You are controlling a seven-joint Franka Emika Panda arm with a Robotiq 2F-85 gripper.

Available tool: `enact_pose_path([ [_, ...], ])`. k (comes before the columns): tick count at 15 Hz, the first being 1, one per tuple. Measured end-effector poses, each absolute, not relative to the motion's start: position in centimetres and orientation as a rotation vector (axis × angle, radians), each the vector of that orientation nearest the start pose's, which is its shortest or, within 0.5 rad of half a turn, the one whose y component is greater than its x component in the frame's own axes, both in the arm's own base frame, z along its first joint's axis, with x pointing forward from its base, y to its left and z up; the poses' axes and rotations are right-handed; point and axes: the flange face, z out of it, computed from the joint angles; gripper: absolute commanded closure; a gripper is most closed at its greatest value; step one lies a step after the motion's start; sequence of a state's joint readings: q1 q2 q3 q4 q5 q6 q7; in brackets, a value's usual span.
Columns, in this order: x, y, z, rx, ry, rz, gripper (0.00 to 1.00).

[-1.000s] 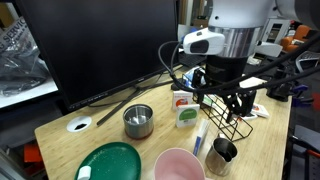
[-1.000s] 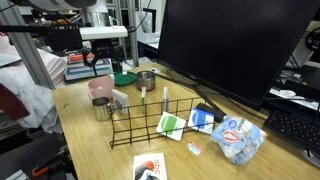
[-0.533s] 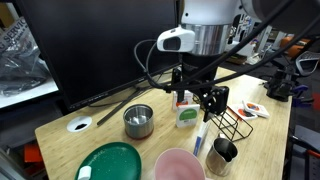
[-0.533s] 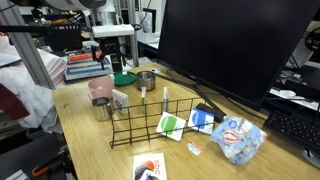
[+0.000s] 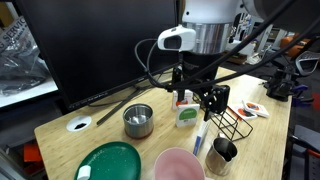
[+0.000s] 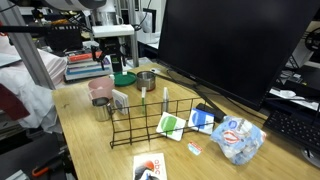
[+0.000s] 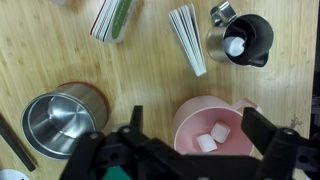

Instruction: Take the book in the middle and put it in the black rack

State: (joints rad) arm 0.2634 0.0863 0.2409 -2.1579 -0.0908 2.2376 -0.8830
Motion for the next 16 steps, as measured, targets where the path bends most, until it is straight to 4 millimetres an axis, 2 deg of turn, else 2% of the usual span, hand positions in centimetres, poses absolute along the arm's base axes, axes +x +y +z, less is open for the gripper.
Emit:
enact_pose_path([
  [9,48.6,26.0,36.3,-2.422,-2.083,0.001,0.00],
  [13,50.8,24.1,37.4,-2.565,-2.005,-0.029,0.00],
  [16,52.5,22.4,36.8,-2.633,-1.925,-0.021,0.00],
])
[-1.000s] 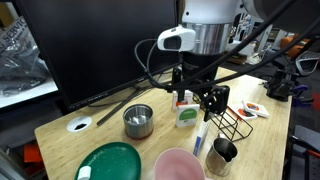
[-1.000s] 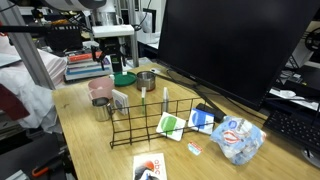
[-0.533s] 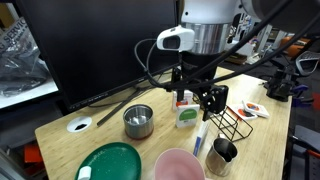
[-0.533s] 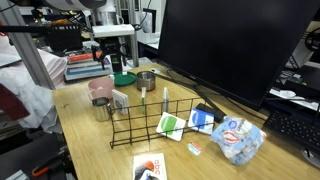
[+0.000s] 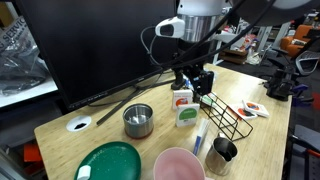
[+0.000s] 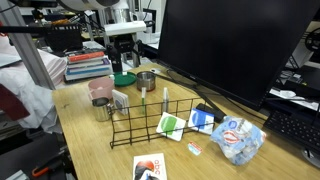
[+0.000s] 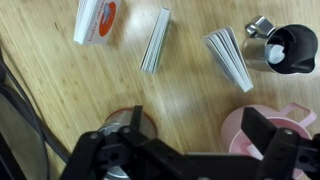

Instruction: Take the book in the middle and put it in the black rack

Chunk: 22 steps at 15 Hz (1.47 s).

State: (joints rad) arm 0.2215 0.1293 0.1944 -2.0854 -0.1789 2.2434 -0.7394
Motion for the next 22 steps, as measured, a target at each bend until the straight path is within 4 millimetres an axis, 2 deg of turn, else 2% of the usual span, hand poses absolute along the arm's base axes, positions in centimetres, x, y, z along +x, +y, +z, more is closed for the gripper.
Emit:
enact_pose_path([
  [5,54.6,21.8,35.6,-2.660,-1.866,-0.023,0.00],
  [15,54.8,21.7,35.6,-2.664,-1.848,-0.026,0.00],
  [18,56.0,19.6,34.6,-2.684,-1.752,-0.012,0.00],
  [22,58.8,16.5,30.7,-2.661,-1.617,-0.026,0.00],
])
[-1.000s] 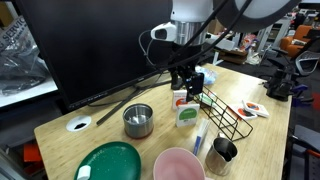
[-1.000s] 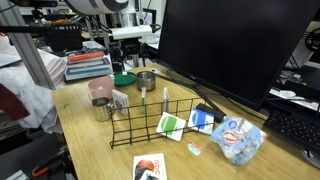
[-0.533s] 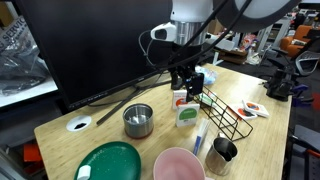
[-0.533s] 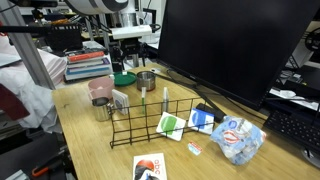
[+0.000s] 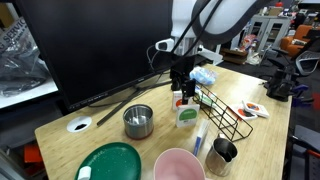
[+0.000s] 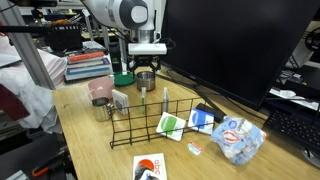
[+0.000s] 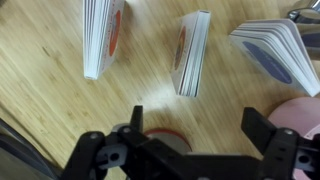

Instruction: Take the book in the middle and put it in the black rack

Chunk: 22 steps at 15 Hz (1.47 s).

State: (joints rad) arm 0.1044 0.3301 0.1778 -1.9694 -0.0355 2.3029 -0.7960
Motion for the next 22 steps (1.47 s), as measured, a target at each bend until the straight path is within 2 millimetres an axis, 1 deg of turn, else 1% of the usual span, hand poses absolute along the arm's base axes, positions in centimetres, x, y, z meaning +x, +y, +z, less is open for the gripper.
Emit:
enact_pose_path([
  [2,60.1,15.5,28.8,-2.654,-1.581,-0.051,0.00],
  [4,61.2,14.9,27.4,-2.654,-1.557,-0.056,0.00],
  [6,61.8,14.7,26.4,-2.656,-1.549,-0.047,0.00],
  [8,62.1,14.7,25.8,-2.655,-1.548,-0.040,0.00],
  [17,62.1,14.7,25.5,-2.655,-1.532,-0.005,0.00],
  [22,61.9,15.2,25.5,-2.639,-1.545,-0.004,0.00],
])
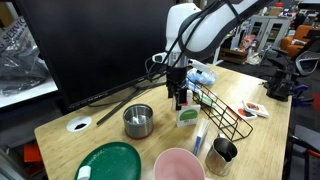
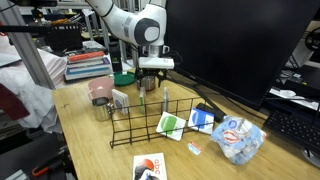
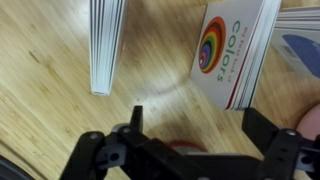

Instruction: Take the book in the middle and put it in the black rack

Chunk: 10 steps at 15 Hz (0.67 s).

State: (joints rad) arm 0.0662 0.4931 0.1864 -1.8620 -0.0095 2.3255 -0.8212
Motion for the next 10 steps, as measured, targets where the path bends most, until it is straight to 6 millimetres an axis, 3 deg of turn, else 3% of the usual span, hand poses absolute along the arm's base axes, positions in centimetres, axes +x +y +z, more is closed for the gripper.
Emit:
enact_pose_path([
  [10,62.17,15.45,25.67,-2.643,-1.551,-0.049,0.00],
])
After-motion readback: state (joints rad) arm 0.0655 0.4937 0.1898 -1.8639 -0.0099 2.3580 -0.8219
